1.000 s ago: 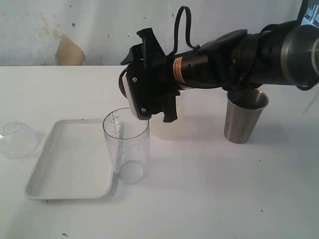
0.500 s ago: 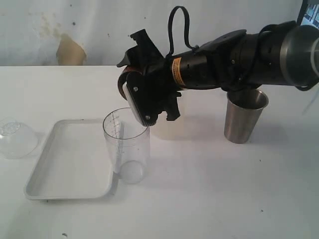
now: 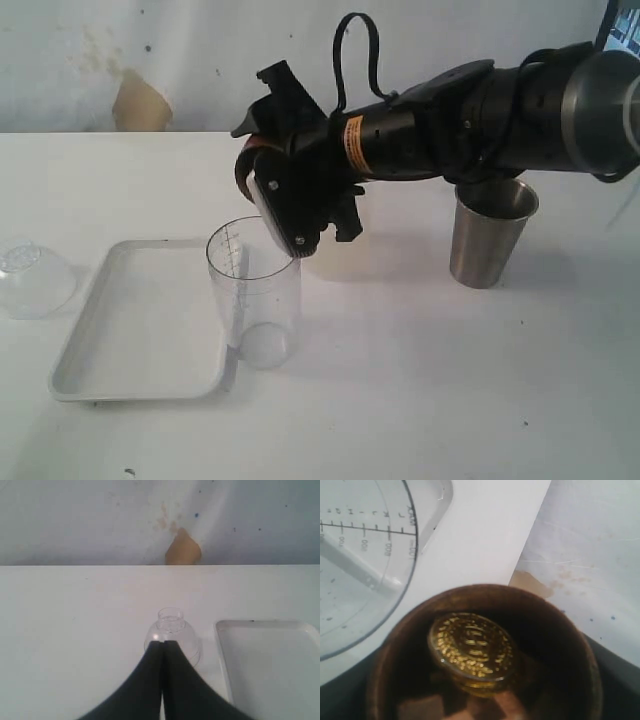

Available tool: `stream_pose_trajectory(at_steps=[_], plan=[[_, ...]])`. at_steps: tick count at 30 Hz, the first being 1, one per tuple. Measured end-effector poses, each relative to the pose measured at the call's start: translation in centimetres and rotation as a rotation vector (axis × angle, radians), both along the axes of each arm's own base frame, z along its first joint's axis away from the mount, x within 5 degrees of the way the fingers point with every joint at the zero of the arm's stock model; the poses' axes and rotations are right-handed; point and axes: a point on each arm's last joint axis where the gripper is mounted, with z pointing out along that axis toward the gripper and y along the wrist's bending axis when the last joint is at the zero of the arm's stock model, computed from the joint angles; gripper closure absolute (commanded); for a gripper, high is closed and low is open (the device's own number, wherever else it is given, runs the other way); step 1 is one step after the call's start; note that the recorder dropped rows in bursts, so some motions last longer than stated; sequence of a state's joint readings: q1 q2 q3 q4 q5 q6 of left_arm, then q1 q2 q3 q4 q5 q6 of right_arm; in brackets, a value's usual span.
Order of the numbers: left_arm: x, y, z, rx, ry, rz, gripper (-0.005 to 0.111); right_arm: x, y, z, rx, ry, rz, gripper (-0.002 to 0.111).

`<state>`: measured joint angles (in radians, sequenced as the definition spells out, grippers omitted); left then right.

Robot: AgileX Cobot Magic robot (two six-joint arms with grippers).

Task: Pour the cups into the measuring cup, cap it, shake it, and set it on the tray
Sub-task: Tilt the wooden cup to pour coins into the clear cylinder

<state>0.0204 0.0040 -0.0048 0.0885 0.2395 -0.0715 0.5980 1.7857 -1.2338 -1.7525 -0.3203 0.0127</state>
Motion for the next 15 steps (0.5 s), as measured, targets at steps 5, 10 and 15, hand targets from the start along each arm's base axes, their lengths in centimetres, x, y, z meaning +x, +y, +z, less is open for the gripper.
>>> stream_pose_trajectory(at_steps=[5,10,15], plan=[[0.0,0.0,0.0,0.000,0.000,0.000,0.107,-0.8,1.1,0.0,-0.018,-0.027,0.029,0.108],[0.0,0.0,0.0,0.000,0.000,0.000,0.107,-0.6,1.1,0.0,-0.052,-0.076,0.006,0.108],[0.0,0.0,0.0,0.000,0.000,0.000,0.107,-0.8,1.3,0.0,-0.070,-0.101,0.020,0.108]])
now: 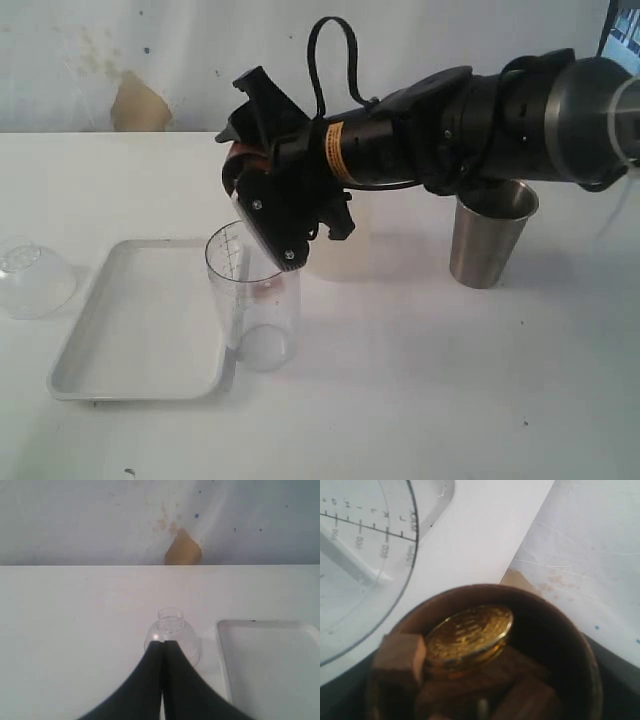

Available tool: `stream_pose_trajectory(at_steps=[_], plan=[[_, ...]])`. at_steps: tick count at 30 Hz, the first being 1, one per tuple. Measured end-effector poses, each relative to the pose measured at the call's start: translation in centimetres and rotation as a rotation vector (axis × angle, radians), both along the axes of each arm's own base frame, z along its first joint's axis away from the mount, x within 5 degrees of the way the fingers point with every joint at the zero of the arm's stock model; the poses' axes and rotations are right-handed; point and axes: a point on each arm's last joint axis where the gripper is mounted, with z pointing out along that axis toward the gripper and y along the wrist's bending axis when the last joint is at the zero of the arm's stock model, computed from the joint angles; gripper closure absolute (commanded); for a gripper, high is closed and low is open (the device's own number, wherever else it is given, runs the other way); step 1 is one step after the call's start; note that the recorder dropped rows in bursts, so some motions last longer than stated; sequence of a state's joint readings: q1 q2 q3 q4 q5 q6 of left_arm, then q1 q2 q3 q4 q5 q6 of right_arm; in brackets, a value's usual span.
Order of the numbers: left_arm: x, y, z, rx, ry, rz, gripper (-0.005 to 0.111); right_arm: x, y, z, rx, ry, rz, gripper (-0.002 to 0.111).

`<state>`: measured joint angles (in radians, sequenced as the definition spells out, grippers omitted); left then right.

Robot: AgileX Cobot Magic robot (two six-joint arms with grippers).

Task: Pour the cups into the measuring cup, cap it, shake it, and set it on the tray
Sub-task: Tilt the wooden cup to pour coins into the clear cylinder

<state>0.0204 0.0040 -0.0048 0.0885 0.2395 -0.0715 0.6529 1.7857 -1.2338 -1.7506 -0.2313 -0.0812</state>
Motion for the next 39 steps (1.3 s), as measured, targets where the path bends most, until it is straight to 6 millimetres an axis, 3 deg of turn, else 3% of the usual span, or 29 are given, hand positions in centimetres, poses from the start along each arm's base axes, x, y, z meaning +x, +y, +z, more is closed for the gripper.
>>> stream_pose_trajectory(at_steps=[4,11,17,25,39], plan=[[0.0,0.0,0.0,0.000,0.000,0.000,0.107,-0.4,0.4,0.1,-0.003,-0.007,0.017,0.108],[0.0,0.0,0.0,0.000,0.000,0.000,0.107,-1.5,-0.3,1.9,0.023,-0.036,0.025,0.108],[0.0,0.0,0.0,0.000,0.000,0.000,0.107,-2.2,-1.1,0.5,-0.014,-0.009,0.013,0.108],[0.0,0.0,0.0,0.000,0.000,0.000,0.107,-2.1,-1.1,0.5,-0.021,-0.016,0.007,0.108],[0.0,0.0,0.0,0.000,0.000,0.000,0.107,-0.9,-1.0,-2.1,-0.122,-0.042,-0.021,0.108]])
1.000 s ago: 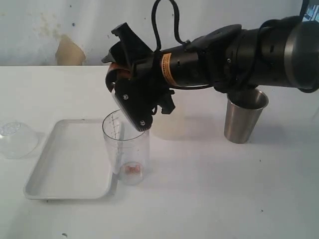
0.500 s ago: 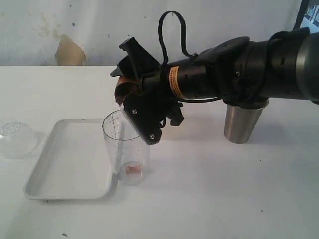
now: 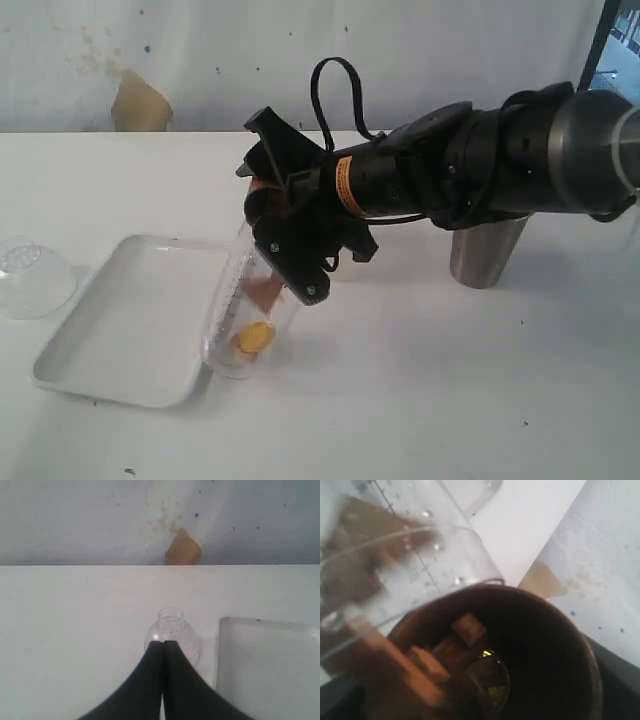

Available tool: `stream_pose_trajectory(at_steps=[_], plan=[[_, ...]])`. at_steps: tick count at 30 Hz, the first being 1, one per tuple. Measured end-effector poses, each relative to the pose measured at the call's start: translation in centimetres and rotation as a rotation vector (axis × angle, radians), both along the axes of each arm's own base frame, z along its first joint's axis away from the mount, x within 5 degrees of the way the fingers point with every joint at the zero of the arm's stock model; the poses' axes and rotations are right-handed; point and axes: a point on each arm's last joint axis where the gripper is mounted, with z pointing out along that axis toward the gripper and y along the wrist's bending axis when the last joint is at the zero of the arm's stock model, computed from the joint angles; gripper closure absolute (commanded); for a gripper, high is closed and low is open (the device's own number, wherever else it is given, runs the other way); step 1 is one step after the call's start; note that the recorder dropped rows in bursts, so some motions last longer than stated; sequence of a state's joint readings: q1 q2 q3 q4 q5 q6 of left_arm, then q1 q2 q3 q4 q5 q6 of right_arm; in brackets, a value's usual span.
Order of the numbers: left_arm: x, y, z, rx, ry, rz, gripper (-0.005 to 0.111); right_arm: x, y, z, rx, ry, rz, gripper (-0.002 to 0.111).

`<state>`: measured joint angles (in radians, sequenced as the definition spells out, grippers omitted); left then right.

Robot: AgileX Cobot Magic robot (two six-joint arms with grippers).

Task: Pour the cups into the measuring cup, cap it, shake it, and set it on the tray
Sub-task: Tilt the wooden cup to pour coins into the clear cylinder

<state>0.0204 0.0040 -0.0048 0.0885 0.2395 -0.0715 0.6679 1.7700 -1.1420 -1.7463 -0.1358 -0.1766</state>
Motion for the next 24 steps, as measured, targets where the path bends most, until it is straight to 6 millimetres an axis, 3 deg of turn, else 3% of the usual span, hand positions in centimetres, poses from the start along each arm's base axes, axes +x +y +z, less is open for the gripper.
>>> stream_pose_trajectory(at_steps=[13,24], plan=[[0.0,0.0,0.0,0.000,0.000,0.000,0.107,-0.7,0.4,0.7,-0.022,-0.047,0.085,0.108],[0.0,0.0,0.0,0.000,0.000,0.000,0.107,-3.5,3.0,1.2,-0.004,-0.050,0.186,0.108]])
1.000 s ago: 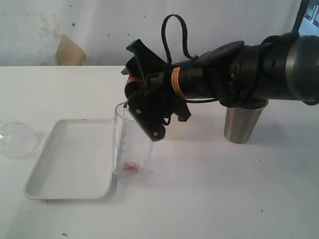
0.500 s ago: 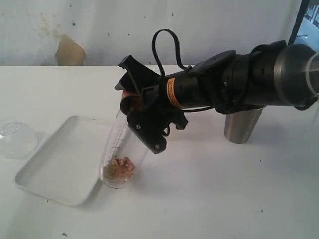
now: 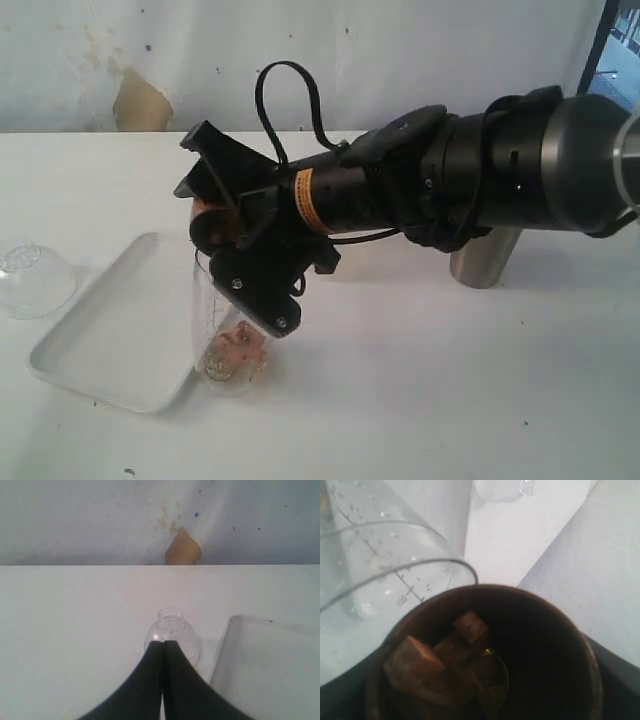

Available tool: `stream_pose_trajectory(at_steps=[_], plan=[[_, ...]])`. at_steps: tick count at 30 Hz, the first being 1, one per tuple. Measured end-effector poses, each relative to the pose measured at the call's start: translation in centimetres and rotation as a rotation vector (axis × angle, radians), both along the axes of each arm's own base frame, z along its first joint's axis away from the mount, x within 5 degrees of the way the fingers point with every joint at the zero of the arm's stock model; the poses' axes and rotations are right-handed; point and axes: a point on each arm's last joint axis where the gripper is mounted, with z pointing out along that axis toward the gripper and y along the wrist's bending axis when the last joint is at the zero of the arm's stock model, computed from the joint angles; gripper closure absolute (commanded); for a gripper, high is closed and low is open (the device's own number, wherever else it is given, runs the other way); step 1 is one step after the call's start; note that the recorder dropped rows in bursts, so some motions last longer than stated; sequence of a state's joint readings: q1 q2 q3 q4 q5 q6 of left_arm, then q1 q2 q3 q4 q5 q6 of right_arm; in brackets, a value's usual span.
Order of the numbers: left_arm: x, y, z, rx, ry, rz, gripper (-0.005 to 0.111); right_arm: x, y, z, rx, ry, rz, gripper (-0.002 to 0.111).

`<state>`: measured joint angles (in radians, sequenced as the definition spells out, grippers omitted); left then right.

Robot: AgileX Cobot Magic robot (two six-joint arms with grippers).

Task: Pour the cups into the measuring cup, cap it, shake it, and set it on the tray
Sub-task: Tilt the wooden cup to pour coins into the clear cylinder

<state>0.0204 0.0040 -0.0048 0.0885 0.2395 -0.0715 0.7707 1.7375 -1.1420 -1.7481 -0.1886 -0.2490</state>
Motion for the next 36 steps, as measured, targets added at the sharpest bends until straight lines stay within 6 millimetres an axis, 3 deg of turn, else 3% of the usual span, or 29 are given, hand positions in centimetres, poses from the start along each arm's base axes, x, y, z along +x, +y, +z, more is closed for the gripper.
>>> stream_pose_trajectory(at_steps=[25,36], plan=[[0.0,0.0,0.0,0.000,0.000,0.000,0.107,-1.9,1.8,0.0,0.016,0.021,0.030,0.108],[0.0,0.0,0.0,0.000,0.000,0.000,0.107,-2.2,1.3,1.8,0.076,0.030,-0.011,0.108]])
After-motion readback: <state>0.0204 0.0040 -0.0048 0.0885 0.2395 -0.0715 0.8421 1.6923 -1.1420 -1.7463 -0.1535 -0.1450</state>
